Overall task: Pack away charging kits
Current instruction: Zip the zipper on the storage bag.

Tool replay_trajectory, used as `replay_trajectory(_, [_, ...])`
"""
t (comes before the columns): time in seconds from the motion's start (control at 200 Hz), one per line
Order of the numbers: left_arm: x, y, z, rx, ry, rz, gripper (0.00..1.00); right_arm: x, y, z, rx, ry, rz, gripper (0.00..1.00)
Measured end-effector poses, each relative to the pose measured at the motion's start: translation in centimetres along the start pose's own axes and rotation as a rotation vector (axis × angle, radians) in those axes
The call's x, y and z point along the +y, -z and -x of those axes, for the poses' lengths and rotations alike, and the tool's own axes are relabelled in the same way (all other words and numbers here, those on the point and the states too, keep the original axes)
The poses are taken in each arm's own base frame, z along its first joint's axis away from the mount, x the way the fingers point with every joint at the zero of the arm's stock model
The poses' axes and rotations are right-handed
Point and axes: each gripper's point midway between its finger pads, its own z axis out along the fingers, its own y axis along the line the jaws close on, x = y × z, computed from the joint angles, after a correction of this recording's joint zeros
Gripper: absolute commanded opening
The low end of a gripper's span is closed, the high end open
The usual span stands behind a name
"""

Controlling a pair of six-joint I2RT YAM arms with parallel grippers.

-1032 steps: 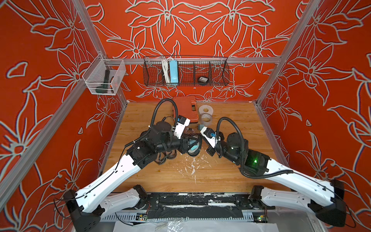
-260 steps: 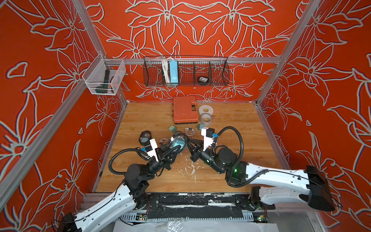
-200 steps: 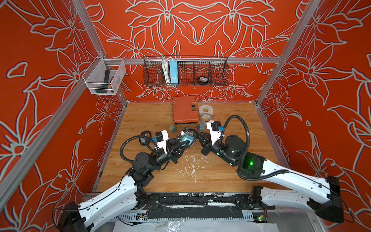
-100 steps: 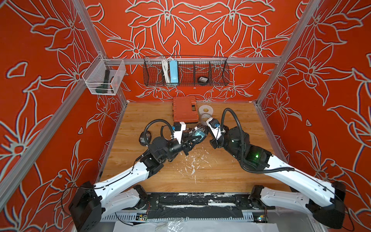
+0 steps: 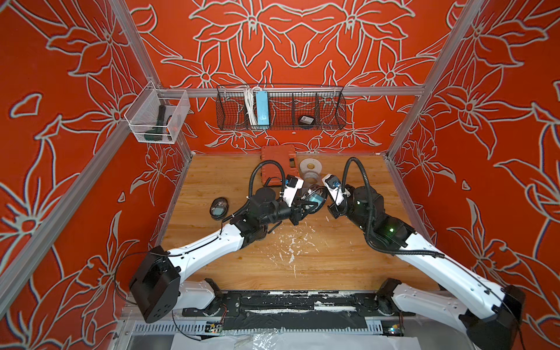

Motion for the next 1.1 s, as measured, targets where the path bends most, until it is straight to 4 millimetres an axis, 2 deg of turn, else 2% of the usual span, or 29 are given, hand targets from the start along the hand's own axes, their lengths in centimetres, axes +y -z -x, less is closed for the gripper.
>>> replay_trajectory(0.17, [0.8, -1.1, -1.2, 0.085, 0.042, 0.007, 0.00, 0.3, -1.1, -1.0, 0.015, 0.025, 0.069, 0.00])
replay_trajectory(0.305, [1.3, -0.5, -2.6, 0.117, 0.082, 0.028, 0.00, 1.6, -2.1, -1.9, 0.038, 0.064, 0.130, 0.00])
replay_trajectory(0.43, [1.4, 0.3, -2.9, 0.119, 0.094, 0.047, 0.00, 2.1, -2.6, -1.9, 0.025, 0.115, 0.155, 0.00])
replay_trajectory(0.54, [1.2, 0.6, -2.8, 0.123, 0.101, 0.049, 0.00, 2.7, -2.5, -1.6, -0.044, 0.199, 0.170, 0.00])
replay_trajectory(0.691, [0.3, 1.0, -3.8, 0.167, 0.120, 0.012, 0.00, 3.4, -1.1, -2.2, -0.137, 0.303, 0.170, 0.00])
replay_trajectory(0.806, [-0.7, 1.2, -3.3, 0.173, 0.122, -0.021, 0.00, 3.3, -0.2, -1.0, -0.175, 0.377, 0.176, 0.00])
replay_trajectory(0.991, [-2.5, 1.7, -1.3, 0.149, 0.106, -0.074, 0.00, 2.9, 1.3, 2.8, -0.244, 0.510, 0.206, 0.00])
replay_trajectory(1.101, [-3.5, 1.9, -1.1, 0.148, 0.104, -0.115, 0.00, 3.2, 2.0, 3.9, -0.285, 0.545, 0.228, 0.00])
